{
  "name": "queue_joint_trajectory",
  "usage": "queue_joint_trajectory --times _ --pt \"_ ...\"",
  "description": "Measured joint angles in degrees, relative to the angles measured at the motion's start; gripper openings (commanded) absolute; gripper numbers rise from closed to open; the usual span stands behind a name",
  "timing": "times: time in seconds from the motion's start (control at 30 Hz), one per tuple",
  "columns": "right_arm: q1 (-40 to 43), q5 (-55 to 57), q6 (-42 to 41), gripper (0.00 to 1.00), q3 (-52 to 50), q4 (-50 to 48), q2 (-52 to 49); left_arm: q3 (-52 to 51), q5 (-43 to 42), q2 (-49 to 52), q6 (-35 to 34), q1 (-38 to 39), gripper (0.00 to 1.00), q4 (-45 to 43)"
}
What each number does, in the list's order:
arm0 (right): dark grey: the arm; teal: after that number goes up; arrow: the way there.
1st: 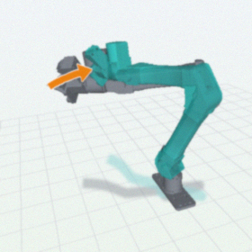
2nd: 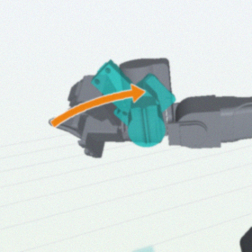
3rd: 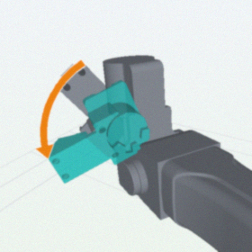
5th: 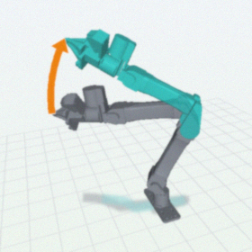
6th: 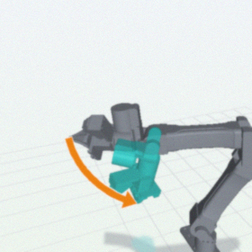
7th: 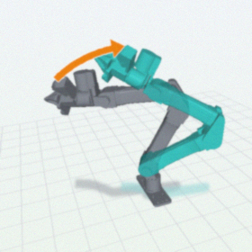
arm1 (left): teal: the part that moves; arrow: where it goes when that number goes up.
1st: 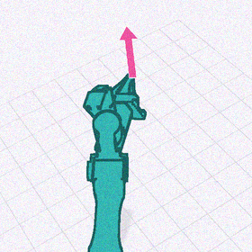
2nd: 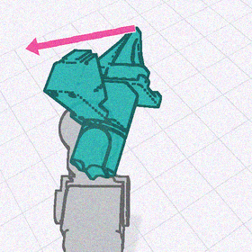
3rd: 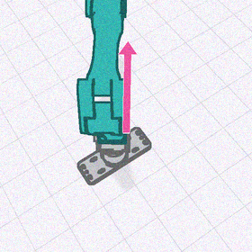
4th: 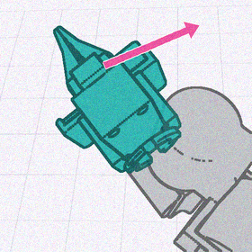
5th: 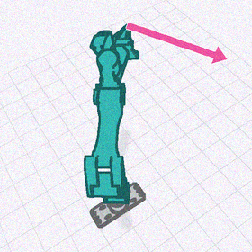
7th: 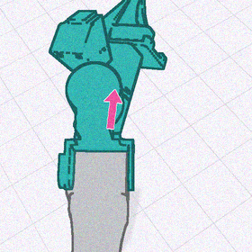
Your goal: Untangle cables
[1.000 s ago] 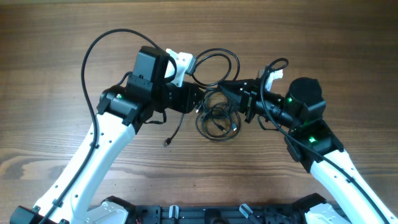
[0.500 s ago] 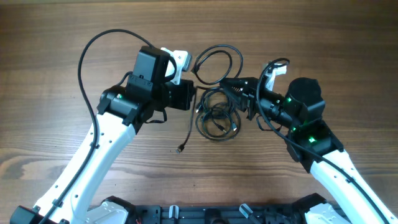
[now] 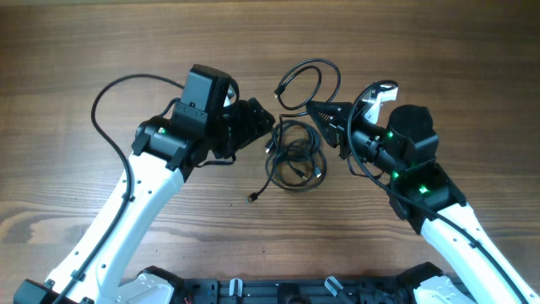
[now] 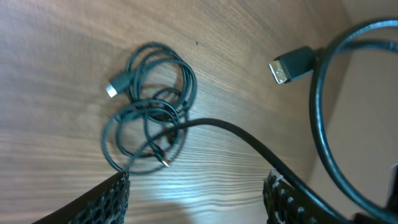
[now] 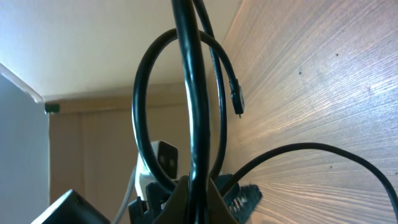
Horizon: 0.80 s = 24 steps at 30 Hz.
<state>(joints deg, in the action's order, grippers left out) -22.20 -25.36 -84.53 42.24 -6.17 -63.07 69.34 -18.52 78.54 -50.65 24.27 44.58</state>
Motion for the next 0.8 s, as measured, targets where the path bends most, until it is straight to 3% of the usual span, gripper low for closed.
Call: queue_joint_trajectory --times 0.17,0.27,0.37,0.6,0.73,0.8 --pt "0.0 0.2 -5.5 0.04 0.0 -2.4 0.0 0.0 -1.5 0.0 -14.1 0.0 0.75 0.0" --pt "0.0 0.2 -6.8 0.04 0.0 -3.9 0.0 0.0 -3.1 0.0 -26.4 0.0 0.87 0.0" --pt "0.0 0.2 -7.0 0.04 0.0 -5.6 -0.1 0.0 -4.0 0.0 -38.4 0.0 0.91 -0.4" --pt "-1.0 0.2 -7.1 0.04 0.0 -9.5 -0.1 0.0 -7.6 0.0 -51.2 0.0 0.9 -5.0" --pt "-2.6 0.3 -7.3 0.04 0.0 -12.8 -0.1 0.0 -8.2 0.0 -53.5 -0.5 0.78 -5.9" --pt "-2.6 0.3 -7.6 0.04 0.0 -13.0 -0.1 0.0 -8.5 0.0 -53.9 -0.7 0.61 -6.1"
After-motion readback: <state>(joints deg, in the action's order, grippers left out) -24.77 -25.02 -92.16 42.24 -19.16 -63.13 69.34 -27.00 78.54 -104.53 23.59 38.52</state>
